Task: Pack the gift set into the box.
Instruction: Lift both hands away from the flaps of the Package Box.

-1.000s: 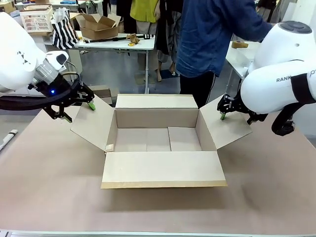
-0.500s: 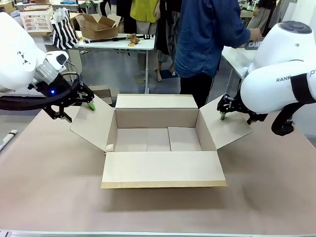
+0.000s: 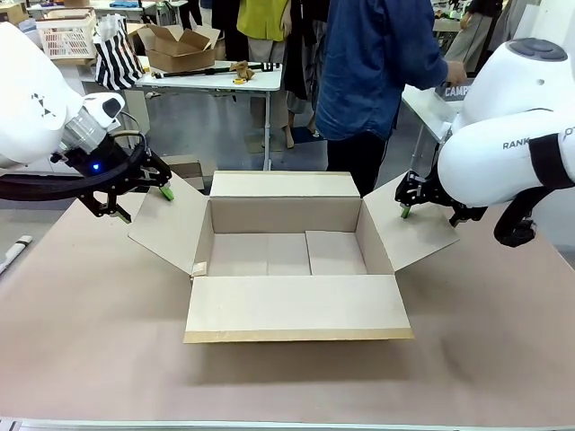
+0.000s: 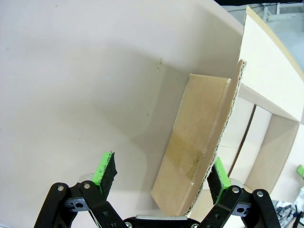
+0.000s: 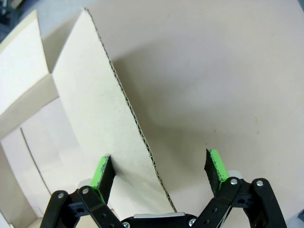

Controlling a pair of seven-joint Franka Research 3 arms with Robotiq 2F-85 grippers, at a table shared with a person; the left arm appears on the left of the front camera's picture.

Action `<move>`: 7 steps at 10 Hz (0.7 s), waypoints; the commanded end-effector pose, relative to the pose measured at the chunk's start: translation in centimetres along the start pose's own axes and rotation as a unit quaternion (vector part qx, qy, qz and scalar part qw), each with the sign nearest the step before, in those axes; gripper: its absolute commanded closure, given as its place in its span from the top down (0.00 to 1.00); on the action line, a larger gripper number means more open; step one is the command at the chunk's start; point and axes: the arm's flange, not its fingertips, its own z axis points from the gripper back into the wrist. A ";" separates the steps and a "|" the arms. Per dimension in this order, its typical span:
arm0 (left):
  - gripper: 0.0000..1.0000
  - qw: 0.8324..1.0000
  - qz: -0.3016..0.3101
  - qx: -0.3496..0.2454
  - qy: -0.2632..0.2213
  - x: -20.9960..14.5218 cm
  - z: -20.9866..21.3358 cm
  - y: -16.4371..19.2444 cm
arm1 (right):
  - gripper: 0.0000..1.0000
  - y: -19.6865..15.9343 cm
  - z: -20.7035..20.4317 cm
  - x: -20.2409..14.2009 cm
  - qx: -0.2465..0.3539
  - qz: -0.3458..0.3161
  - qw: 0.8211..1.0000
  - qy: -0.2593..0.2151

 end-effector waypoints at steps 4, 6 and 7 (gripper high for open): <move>1.00 1.000 -0.001 0.002 -0.002 0.0 0.1 0.1 | 1.00 0.3 0.4 0.2 -0.009 -0.010 1.000 -0.004; 1.00 1.000 -0.001 0.002 -0.002 0.0 0.1 0.1 | 1.00 0.3 0.4 0.2 -0.009 -0.010 1.000 -0.004; 1.00 1.000 -0.001 0.002 -0.002 0.0 0.1 0.1 | 1.00 0.3 0.4 0.2 -0.009 -0.010 1.000 -0.004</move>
